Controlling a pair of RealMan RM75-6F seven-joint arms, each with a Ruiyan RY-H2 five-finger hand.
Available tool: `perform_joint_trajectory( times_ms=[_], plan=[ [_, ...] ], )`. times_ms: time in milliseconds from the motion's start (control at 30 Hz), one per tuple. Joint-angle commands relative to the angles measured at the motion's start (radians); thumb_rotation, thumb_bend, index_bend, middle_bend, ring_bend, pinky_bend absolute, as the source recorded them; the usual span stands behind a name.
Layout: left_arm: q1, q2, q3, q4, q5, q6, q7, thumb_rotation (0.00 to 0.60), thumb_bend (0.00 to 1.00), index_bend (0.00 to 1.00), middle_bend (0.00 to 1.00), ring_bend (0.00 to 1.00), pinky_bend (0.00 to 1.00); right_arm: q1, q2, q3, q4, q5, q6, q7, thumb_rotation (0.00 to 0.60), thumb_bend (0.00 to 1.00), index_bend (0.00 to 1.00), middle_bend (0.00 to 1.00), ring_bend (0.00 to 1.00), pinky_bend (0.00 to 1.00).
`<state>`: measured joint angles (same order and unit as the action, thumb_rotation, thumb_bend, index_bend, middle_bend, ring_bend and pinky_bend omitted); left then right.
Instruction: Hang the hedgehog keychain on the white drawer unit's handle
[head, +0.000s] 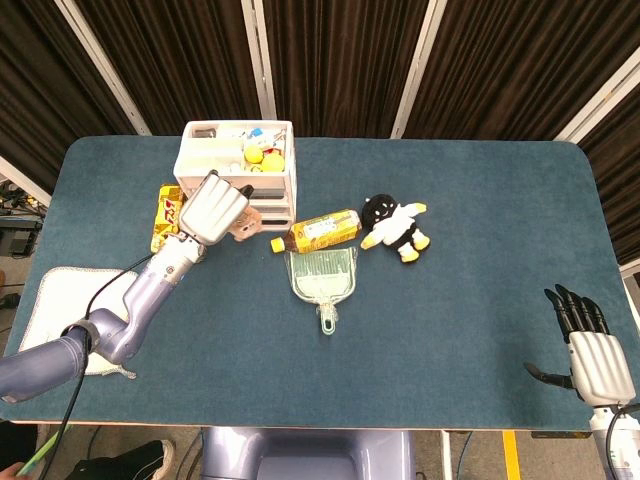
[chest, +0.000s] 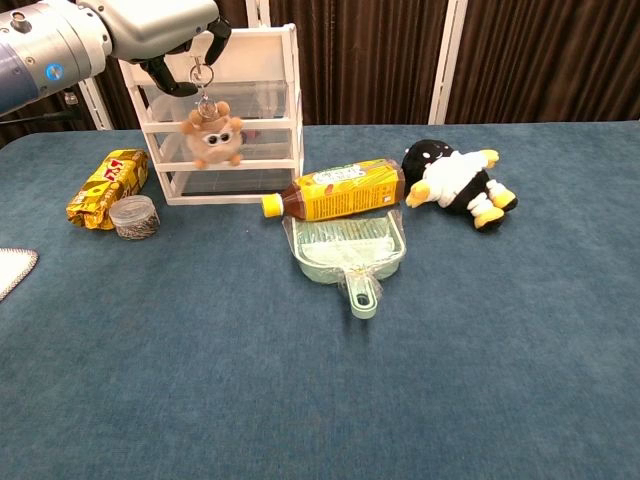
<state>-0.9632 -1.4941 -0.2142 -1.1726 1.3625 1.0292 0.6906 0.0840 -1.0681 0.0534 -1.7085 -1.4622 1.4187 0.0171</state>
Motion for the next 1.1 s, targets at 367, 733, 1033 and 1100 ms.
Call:
perform_joint_trajectory(
  times_ms=[367, 733, 1033, 1100],
  plan=[
    [-0.021, -0.047, 0.008, 0.106, 0.003, -0.016, -0.041, 0.6, 0.27, 0.51, 1.0, 0.86, 0.75, -0.001, 0.002, 0.001, -0.001, 0.004, -0.001, 0.007, 0.6, 0.04, 0.0, 0.0, 0.0, 0.0],
    [-0.034, -0.064, 0.008, 0.153, 0.01, -0.016, -0.067, 0.6, 0.27, 0.5, 1.0, 0.86, 0.75, 0.0, 0.002, 0.003, -0.001, 0.013, -0.006, 0.005, 0.6, 0.04, 0.0, 0.0, 0.0, 0.0],
    [-0.033, -0.066, 0.019, 0.156, 0.018, -0.014, -0.079, 0.6, 0.23, 0.44, 1.0, 0.85, 0.75, 0.0, 0.002, 0.003, -0.006, 0.013, -0.006, 0.002, 0.6, 0.04, 0.0, 0.0, 0.0, 0.0],
    [-0.032, -0.066, 0.02, 0.153, 0.021, -0.008, -0.08, 0.6, 0.23, 0.41, 0.99, 0.85, 0.75, -0.001, 0.002, 0.002, -0.006, 0.011, -0.005, 0.002, 0.6, 0.04, 0.0, 0.0, 0.0, 0.0]
  ],
)
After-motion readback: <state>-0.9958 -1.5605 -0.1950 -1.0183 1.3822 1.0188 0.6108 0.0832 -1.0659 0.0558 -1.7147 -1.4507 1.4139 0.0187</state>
